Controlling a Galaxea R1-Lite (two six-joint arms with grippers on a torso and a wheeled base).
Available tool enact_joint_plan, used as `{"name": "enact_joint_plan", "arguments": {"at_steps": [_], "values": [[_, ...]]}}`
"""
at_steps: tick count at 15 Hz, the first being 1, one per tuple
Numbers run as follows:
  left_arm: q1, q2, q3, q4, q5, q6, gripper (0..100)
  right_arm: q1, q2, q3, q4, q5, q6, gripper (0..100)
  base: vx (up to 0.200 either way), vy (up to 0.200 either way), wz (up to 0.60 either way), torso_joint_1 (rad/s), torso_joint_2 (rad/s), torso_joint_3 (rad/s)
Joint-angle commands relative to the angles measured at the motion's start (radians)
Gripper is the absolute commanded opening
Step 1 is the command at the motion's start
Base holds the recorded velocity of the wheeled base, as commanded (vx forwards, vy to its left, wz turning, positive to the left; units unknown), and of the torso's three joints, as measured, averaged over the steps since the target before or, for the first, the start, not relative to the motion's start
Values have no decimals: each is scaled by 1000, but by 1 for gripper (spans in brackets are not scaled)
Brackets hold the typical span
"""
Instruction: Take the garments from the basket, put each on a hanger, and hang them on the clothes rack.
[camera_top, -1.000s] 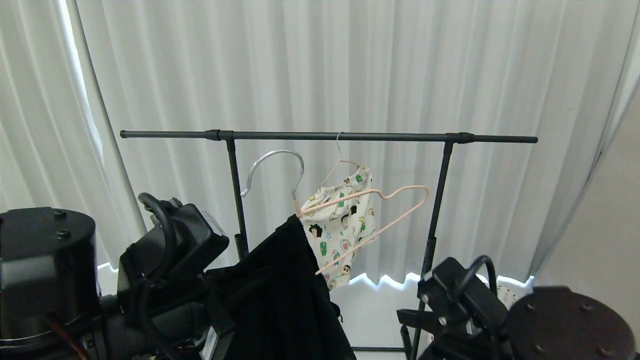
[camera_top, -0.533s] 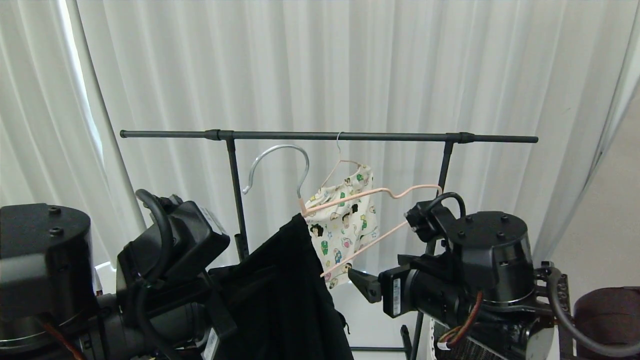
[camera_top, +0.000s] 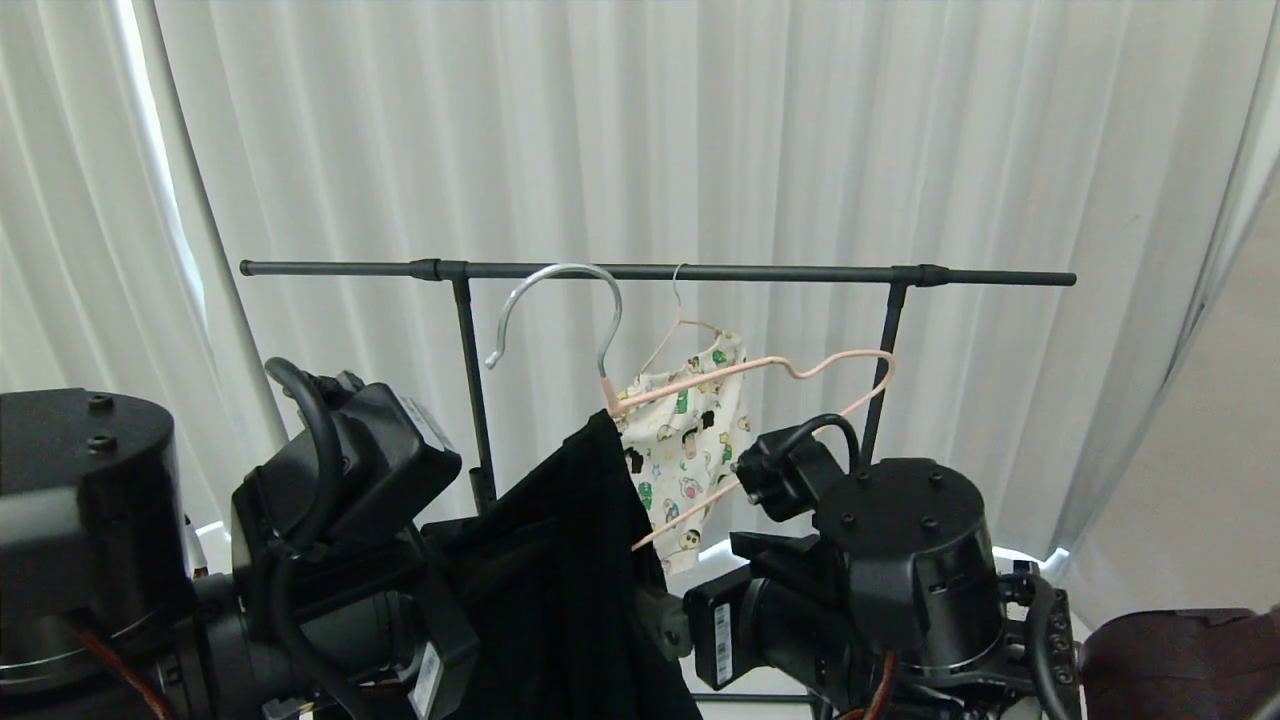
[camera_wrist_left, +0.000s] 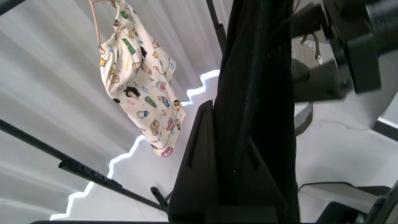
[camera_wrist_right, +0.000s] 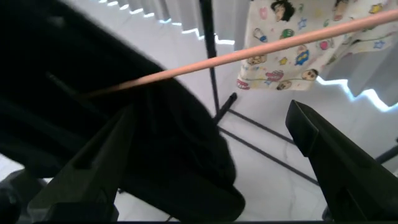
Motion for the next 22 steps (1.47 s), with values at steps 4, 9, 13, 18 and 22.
{"name": "enact_joint_plan", "arguments": {"at_steps": [4,9,13,18,22], "values": [[-9,-6,-19,-1,0,0,0,50,35,-3,0,-5,-1,100,0,0,0,0,0,0],[-21,-19,-79,-1,1,0,0,-5,62,12,1,-43,10,100,0,0,0,0,0,0],[-17,-21,-82,-1,4,-2,0,-77,58,40,3,-94,10,100,0,0,0,0,0,0],[37,-19,-64,-1,6,6,0,-148,-7,144,4,-109,-1,100,0,0,0,0,0,0],[69,-23,-35,-1,6,38,0,-240,-71,232,4,-109,-35,100,0,0,0,0,0,0]]}}
